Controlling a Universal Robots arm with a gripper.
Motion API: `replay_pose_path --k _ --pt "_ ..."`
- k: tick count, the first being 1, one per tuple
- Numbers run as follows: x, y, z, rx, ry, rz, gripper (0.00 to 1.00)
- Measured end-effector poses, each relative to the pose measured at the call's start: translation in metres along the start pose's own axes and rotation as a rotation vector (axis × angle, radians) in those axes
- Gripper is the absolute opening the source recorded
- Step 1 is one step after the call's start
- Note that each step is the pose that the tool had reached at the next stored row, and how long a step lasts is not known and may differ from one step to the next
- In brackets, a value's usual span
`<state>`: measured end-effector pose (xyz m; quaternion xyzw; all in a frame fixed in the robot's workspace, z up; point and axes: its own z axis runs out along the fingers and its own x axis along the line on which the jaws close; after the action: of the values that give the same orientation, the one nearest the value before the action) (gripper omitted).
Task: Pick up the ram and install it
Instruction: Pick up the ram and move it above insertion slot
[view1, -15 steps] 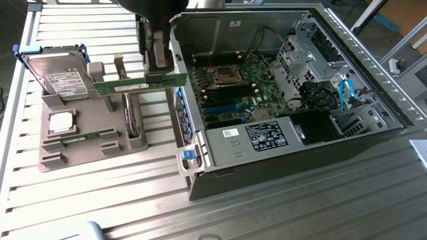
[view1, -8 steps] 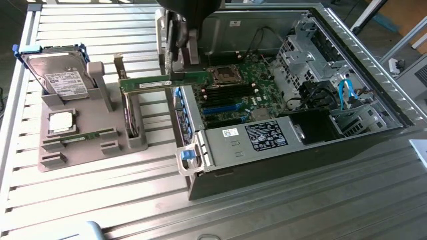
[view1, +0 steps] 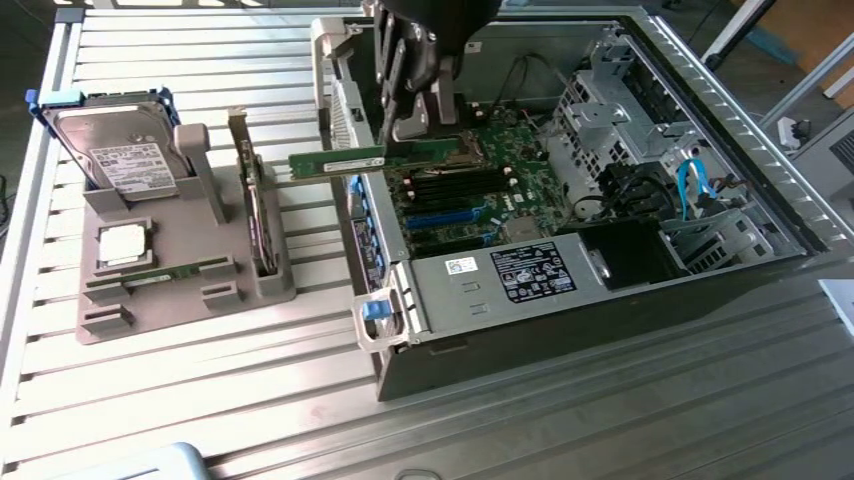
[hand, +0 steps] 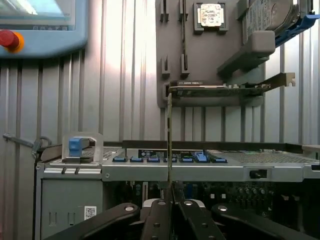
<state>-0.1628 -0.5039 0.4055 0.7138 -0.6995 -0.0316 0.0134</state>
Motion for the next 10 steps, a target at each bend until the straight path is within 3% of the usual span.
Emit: replay_pose_path --k 2,6,10 --pt "0.000 -0.0114 -0.0008 -0.0012 0.0001 0.000 0.12" --pt "0.001 -0.0229 -0.0015 -0.0023 0.0000 0.000 0.12" --pt "0.001 -0.0402 -0.0026 -0.0043 -0.0001 0.000 0.12"
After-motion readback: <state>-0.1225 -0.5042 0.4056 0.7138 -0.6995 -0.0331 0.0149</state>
